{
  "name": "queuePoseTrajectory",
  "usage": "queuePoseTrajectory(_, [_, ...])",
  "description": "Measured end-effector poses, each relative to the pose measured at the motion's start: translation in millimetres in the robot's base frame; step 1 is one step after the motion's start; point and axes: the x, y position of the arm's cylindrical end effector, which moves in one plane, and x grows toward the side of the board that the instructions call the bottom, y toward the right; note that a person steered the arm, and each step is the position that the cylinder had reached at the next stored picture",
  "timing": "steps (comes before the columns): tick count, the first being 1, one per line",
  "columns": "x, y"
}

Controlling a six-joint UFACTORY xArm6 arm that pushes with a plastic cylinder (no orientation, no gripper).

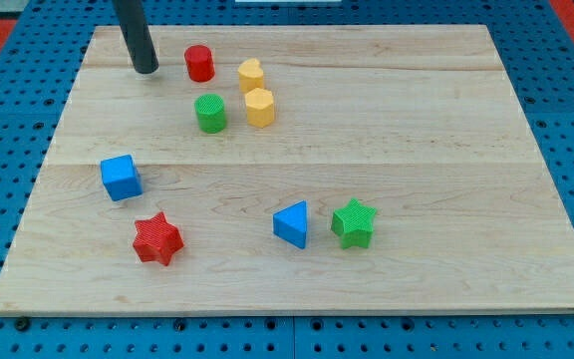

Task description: Place the green circle left to the yellow heart

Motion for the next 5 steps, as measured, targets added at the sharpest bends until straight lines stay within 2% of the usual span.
queuePoseTrajectory(1, [-8,65])
queuePoseTrajectory(2, [9,116])
queuePoseTrajectory(3, [36,100])
queuePoseTrajectory(4, [59,36])
queuePoseTrajectory(5, [97,25])
